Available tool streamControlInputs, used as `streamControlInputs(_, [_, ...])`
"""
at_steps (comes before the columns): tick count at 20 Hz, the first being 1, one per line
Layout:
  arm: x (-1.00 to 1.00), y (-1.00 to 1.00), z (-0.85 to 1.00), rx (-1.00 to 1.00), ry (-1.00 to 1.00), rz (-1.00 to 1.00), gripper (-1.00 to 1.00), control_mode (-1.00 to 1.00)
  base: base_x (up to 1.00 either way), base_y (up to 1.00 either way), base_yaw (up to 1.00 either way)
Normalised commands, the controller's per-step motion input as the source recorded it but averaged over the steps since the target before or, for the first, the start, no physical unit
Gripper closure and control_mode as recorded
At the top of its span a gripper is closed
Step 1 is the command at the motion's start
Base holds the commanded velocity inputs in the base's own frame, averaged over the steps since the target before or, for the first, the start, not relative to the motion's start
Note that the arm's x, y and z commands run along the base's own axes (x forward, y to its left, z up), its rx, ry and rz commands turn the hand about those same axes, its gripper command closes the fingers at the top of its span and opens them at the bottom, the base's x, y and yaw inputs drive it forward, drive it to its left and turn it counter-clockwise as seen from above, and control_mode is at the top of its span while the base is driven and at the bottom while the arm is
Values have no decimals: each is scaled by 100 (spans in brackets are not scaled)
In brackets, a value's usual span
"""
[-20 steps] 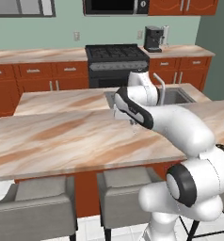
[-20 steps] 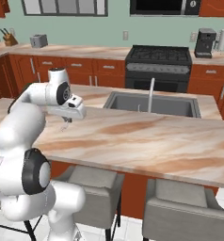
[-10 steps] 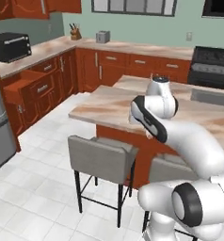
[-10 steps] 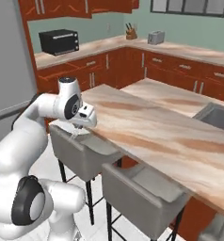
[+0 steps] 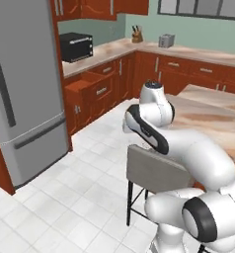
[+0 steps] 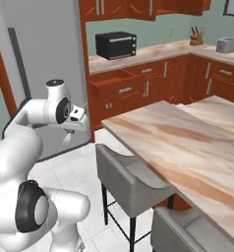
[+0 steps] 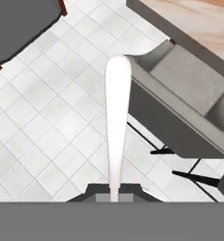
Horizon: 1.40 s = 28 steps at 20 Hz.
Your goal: Organize the utensils by type. Pick up the wooden spoons from the counter and place them in the open cabinet. Then pick up the metallic utensils from the counter and place them in the open drawer.
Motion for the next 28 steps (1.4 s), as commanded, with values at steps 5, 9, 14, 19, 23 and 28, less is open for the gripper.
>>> streamControlInputs(5, [0, 0, 0, 0, 0, 0, 100, 100, 93, 49, -5])
streamControlInputs(9, [0, 0, 0, 0, 0, 0, 100, 100, 89, 49, -19])
streamControlInputs(14, [0, 0, 0, 0, 0, 0, 100, 100, 88, 30, -29])
streamControlInputs(19, [0, 0, 0, 0, 0, 0, 100, 100, 82, 5, -36])
streamControlInputs(23, [0, 0, 0, 0, 0, 0, 100, 100, 82, 0, -37])
streamControlInputs(28, [0, 0, 0, 0, 0, 0, 100, 100, 87, 22, -37])
